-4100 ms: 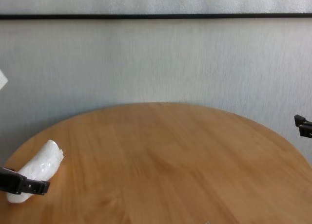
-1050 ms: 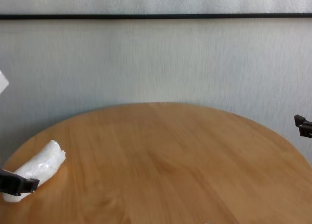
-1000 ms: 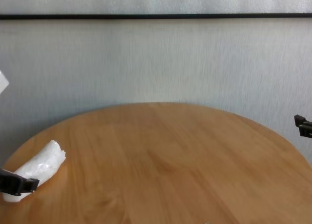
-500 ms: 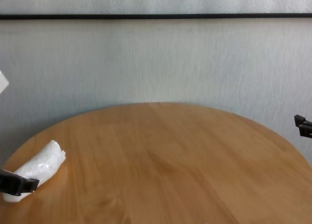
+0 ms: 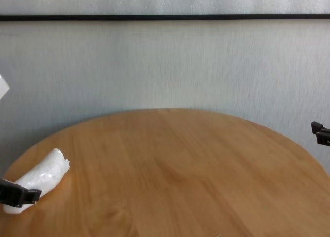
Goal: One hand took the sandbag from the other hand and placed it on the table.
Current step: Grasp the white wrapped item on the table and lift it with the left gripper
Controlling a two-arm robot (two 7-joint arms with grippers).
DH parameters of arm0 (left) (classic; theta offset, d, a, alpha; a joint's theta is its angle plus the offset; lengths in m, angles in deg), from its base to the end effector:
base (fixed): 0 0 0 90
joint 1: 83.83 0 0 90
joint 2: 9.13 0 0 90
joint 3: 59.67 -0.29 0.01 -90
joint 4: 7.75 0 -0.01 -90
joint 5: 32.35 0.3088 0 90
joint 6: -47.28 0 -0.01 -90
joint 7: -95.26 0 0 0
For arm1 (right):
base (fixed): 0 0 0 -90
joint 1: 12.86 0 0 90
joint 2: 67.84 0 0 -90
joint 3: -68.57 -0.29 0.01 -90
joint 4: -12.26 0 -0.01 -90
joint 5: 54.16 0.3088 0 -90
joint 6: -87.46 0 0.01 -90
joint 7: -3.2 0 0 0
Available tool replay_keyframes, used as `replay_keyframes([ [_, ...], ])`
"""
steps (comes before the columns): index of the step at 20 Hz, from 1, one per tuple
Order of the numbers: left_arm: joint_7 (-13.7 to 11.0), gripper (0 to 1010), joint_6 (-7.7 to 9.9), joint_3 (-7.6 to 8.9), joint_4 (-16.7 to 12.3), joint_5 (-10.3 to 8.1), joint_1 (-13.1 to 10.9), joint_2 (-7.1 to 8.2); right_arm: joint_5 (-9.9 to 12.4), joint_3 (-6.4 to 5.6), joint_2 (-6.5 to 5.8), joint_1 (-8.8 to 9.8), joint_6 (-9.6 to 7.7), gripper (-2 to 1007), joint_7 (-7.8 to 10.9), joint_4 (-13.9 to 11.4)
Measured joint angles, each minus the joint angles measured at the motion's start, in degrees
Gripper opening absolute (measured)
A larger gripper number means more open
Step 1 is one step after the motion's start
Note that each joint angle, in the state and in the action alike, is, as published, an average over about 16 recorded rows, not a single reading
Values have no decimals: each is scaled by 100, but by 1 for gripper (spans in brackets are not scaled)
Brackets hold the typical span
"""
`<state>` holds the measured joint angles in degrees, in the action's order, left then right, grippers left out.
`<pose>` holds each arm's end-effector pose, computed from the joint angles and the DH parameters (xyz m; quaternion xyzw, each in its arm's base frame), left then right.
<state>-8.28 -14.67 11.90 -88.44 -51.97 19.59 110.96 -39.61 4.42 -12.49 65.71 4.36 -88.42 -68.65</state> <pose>0.3792 0.0892 -0.2789 0.2693 0.1230 0.5365 0.7903 0.3581 -0.0827 -0.3022 -0.1415 -0.1325 -0.5800 0.7912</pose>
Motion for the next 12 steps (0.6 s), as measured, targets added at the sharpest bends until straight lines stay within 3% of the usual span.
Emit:
replay_keyframes([
  [12,0,359,0,0,0,0,0,0,0,0,0,0,0,1002,0,0],
])
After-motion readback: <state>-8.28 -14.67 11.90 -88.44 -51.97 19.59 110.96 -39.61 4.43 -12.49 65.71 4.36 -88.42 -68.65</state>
